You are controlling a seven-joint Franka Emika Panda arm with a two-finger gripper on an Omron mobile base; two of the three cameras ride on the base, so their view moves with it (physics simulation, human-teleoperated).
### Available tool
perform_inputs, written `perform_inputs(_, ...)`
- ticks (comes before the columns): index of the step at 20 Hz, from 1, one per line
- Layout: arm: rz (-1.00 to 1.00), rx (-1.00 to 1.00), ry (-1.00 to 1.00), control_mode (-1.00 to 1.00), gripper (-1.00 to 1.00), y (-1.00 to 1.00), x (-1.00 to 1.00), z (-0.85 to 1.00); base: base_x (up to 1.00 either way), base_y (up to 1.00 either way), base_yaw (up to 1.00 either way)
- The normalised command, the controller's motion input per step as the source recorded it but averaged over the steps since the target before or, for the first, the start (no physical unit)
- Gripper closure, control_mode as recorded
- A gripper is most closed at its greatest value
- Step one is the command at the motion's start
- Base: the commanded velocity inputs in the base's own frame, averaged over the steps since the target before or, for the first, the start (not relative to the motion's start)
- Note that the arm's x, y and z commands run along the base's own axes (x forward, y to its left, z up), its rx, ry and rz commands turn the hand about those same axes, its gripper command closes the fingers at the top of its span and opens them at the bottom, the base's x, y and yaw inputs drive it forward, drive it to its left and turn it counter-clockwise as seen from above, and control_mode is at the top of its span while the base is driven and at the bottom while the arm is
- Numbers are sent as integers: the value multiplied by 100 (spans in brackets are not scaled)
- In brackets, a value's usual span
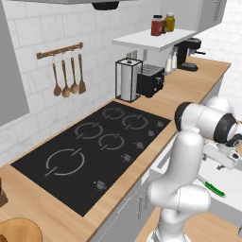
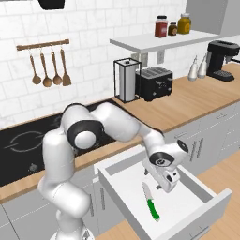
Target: Pick up the knife from the drawer and place it on the cutting board. Then place the meat from the plate to the cutting board.
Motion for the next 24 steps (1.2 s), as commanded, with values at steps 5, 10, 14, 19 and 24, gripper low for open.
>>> perform_inputs(5, 23, -20, 0, -100, -100, 5, -57, 44, 0, 0, 0)
perform_inputs(10, 52, -7, 7, -100, -100, 0, -27, 11, 0, 0, 0)
perform_inputs(14, 64, -7, -1, -100, -100, -7, -3, -19, 0, 0, 0)
perform_inputs(19, 39, -1, 0, -100, -100, -17, 0, -30, 0, 0, 0)
perform_inputs(24, 2, 0, 0, -100, -100, -1, 1, -33, 0, 0, 0)
